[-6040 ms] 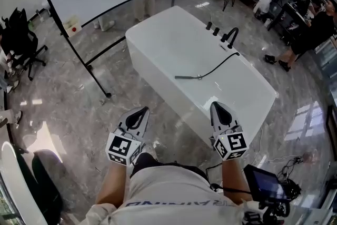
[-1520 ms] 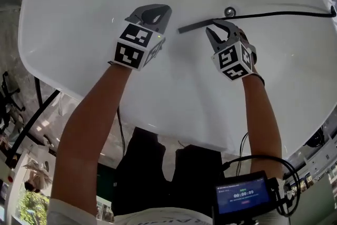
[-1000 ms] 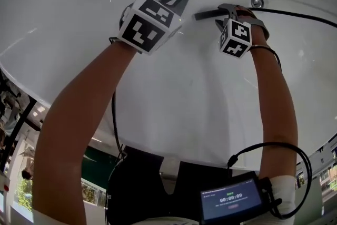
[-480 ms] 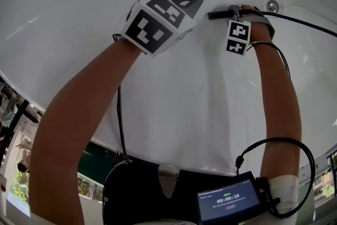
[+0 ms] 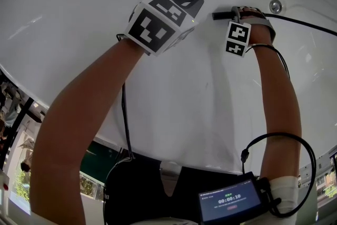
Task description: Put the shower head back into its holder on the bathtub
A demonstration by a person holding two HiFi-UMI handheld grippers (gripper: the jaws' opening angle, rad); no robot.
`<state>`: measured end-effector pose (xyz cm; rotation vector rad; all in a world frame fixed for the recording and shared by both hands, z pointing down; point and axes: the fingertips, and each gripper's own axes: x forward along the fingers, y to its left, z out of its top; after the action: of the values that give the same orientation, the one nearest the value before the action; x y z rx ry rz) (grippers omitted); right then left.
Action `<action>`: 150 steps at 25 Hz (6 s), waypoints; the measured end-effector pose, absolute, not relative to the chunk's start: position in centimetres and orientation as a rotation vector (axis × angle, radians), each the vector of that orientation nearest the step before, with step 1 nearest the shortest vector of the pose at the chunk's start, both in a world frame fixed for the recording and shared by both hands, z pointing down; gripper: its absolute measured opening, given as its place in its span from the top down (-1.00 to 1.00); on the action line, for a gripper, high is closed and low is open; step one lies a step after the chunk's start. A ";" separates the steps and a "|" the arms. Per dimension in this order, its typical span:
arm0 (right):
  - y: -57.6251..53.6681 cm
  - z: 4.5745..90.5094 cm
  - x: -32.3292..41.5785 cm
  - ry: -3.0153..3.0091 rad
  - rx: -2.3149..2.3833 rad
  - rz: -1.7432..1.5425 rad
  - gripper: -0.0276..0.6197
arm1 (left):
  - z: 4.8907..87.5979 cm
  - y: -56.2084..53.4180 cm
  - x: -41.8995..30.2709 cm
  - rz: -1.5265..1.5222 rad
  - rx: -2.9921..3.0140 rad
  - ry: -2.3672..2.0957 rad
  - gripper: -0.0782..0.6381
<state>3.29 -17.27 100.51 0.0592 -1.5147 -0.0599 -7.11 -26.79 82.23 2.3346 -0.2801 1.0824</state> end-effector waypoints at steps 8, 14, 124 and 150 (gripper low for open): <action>-17.6 89.2 0.6 -1.714 0.509 -0.222 0.51 | 79.1 -27.1 -7.6 1.092 2.340 -0.373 0.73; -17.6 74.6 2.3 -1.828 0.905 -0.247 0.51 | 69.4 -27.0 -5.4 0.978 2.427 -0.452 0.73; -25.4 34.2 54.2 -1.928 2.377 0.072 0.52 | 42.2 -13.5 17.0 0.459 2.616 -0.509 0.73; -27.6 44.2 54.7 -1.883 2.268 0.265 0.52 | 45.0 -13.0 16.0 0.479 2.564 -0.519 0.73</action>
<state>54.67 -27.55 44.24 2.2681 -1.8833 0.2647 16.03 -13.01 44.96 2.5644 -0.5194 0.4791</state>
